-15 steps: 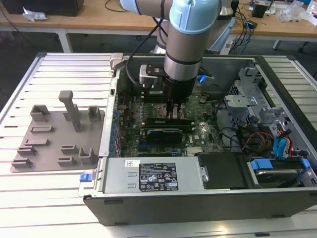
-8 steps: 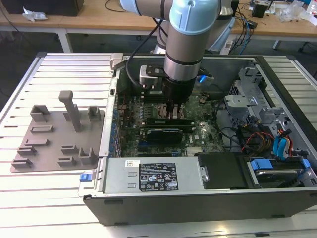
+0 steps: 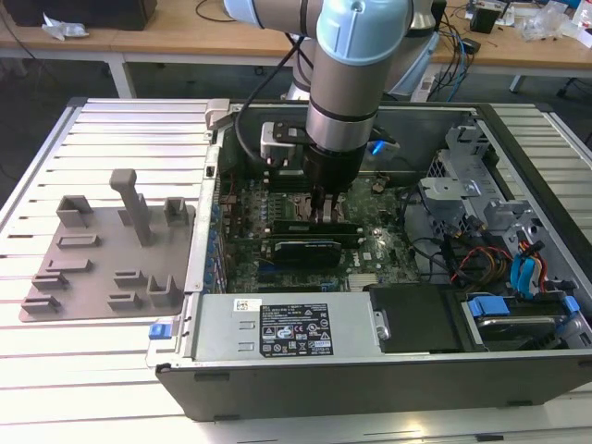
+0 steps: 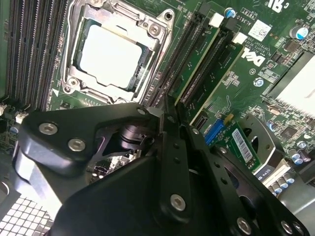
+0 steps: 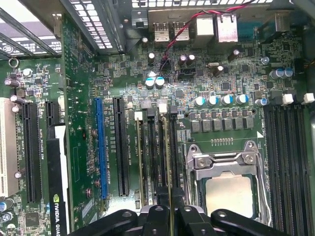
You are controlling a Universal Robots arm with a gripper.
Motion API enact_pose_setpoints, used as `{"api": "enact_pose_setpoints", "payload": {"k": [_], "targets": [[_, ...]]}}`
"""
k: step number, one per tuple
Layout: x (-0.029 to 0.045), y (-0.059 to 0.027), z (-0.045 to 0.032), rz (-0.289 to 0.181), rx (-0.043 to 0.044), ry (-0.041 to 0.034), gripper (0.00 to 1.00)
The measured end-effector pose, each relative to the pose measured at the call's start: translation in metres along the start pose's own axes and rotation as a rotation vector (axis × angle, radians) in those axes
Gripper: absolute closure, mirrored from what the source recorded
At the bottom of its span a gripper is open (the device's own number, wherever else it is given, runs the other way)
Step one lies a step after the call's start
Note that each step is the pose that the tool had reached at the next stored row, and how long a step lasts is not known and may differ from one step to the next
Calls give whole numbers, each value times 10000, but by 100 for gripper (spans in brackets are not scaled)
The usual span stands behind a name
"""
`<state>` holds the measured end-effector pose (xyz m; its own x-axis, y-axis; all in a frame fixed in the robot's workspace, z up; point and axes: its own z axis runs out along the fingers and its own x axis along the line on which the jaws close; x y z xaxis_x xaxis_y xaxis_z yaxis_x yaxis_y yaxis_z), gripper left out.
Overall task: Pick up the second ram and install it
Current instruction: 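Insert the second ram into the second slot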
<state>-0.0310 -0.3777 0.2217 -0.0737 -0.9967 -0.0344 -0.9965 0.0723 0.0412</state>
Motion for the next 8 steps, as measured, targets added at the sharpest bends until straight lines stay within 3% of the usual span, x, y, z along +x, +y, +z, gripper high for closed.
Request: {"api": "enact_pose_setpoints", "payload": {"k": [8], "targets": [[-1, -1, 16, -2, 0, -45, 87]]}}
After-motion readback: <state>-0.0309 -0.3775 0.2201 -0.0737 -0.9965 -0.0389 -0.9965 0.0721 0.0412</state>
